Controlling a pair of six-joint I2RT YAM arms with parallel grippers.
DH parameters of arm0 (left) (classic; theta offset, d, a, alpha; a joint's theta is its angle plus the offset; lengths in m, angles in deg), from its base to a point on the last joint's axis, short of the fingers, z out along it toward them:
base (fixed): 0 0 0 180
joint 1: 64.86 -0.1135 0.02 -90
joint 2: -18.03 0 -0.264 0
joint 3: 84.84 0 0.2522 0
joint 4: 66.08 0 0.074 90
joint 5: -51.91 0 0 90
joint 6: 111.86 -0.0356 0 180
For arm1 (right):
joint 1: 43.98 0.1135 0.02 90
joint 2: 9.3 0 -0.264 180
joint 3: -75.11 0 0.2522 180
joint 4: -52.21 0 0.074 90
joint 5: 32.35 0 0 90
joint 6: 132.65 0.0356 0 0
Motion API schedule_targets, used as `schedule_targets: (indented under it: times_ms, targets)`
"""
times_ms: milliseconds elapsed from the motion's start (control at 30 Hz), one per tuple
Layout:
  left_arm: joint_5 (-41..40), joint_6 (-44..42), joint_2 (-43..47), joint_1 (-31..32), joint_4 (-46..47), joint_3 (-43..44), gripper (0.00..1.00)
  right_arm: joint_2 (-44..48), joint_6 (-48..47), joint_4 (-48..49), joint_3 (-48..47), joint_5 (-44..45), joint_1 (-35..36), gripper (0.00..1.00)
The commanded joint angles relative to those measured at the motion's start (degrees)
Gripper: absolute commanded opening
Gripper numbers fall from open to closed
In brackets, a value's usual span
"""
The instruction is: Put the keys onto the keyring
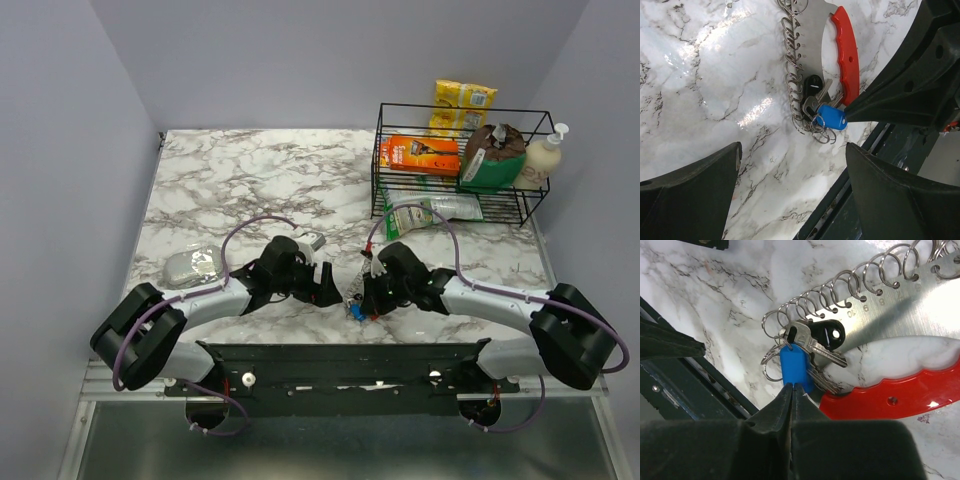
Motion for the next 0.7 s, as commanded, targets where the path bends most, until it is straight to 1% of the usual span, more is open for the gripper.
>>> schedule_targets:
  times_ms: [0,433,500,633,667]
  targets:
    - [-0.4,-1.5,0.8,0.3,-0.4,1.3,0.92,0.4,0.2,1.6,-0.3,-2.3,0.4,0.1]
    - [-2.3,-3.4,4.7,0.3,-3.3,2.1,0.92,-5.1,-0.4,2.3,-1.3,-3.4,1.7,0.1]
    - [-2.7,-3.8,5.0,0.3,-3.9,2.2,0.92,-4.0,-0.6,2.5,-1.2,-3.6,1.7,0.11]
    - [-3.2,-4.0,5.8,0.3,-4.2,1.9,0.93,2.3,-0.9,1.4,-1.6,0.0,1.7,0.14]
    - [-3.6,-4.0,6.0,0.3,-4.1,1.9,0.93,3.5,-0.6,0.9,-1.7,2.3,1.7,0.14]
